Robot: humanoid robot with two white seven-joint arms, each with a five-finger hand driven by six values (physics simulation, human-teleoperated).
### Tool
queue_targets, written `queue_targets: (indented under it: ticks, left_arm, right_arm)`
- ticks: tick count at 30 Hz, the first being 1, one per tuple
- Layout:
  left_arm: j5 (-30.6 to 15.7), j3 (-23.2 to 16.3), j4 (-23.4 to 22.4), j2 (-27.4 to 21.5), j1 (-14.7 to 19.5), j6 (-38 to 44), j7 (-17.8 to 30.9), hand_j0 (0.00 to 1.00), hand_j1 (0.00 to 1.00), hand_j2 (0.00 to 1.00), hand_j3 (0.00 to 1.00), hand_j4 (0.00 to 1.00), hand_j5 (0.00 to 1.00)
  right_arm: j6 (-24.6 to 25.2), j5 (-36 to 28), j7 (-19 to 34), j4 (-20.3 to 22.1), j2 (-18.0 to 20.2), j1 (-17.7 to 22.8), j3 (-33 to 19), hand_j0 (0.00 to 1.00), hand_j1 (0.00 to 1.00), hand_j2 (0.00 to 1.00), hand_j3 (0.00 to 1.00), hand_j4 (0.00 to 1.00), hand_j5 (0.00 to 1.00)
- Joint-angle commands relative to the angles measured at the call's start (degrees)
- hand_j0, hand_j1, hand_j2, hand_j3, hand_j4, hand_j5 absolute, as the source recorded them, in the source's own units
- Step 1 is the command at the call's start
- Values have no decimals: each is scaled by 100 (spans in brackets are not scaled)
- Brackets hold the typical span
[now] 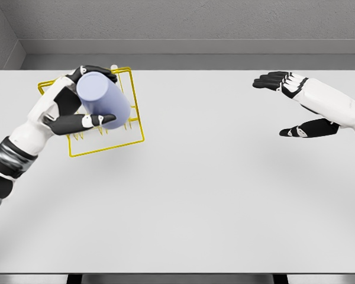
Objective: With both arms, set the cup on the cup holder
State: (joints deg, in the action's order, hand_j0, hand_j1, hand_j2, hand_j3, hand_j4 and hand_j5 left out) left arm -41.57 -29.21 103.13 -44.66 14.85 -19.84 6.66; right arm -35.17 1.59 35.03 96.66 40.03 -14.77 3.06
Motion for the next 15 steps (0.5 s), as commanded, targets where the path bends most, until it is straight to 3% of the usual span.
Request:
queue_targets:
  ticks: [1,15]
  left_arm:
    - [-71,3,-4,-8,9,15,-7,59,59,59,59,59,59]
    - [-124,-6,-21,63,299,358,-16,59,59,59,59,59,59]
  right_arm:
    - [17,-45,-3,2,5,0,2,100,100,100,100,100,100]
    - [17,-45,-3,2,5,0,2,100,100,100,100,100,100]
